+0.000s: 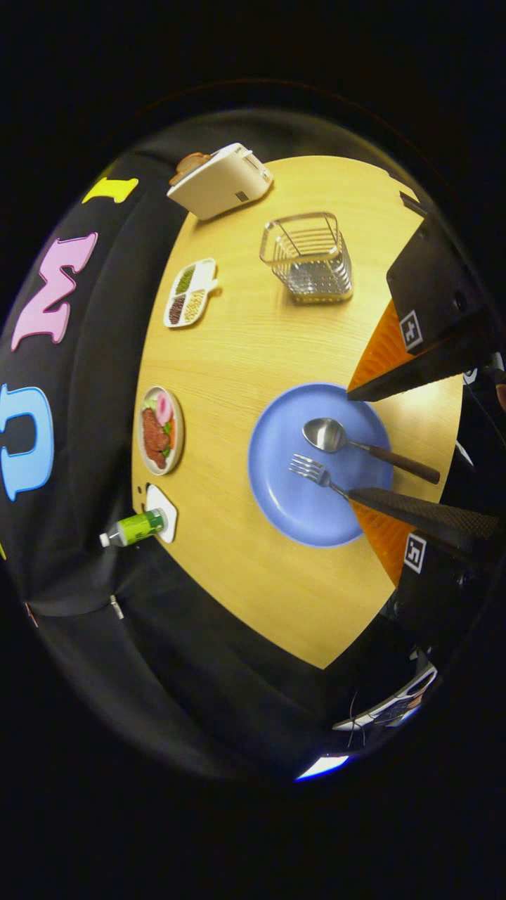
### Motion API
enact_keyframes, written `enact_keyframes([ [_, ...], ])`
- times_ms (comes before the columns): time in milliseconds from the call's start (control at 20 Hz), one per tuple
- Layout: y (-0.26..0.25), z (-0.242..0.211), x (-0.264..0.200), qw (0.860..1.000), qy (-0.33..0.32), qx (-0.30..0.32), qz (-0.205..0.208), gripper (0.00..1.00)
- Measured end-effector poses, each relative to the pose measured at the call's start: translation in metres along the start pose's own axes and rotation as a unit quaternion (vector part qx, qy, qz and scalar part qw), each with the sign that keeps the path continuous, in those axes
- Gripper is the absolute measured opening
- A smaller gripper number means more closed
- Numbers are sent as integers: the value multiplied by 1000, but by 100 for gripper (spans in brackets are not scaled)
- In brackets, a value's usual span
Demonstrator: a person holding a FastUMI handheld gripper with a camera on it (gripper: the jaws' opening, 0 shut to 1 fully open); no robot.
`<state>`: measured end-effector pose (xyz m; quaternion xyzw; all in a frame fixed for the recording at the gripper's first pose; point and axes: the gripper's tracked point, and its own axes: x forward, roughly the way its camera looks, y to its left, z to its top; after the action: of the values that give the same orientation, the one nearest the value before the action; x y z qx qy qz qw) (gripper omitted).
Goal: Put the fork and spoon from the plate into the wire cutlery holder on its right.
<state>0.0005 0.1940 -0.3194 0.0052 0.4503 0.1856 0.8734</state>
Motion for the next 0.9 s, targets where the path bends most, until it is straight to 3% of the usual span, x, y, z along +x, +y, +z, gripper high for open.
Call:
enact_keyframes([
  [200,1,-18,44,999,45,-11,-9,65],
  [350,-3,-32,65,997,75,-17,-31,62],
  [500,-2,-44,73,993,109,-4,-45,36],
  [650,-8,-43,87,990,130,14,-60,27],
  [700,-10,-43,83,990,124,19,-57,16],
  [800,-3,-37,83,993,112,33,-26,8],
  [900,-3,-33,80,993,106,44,-8,7],
])
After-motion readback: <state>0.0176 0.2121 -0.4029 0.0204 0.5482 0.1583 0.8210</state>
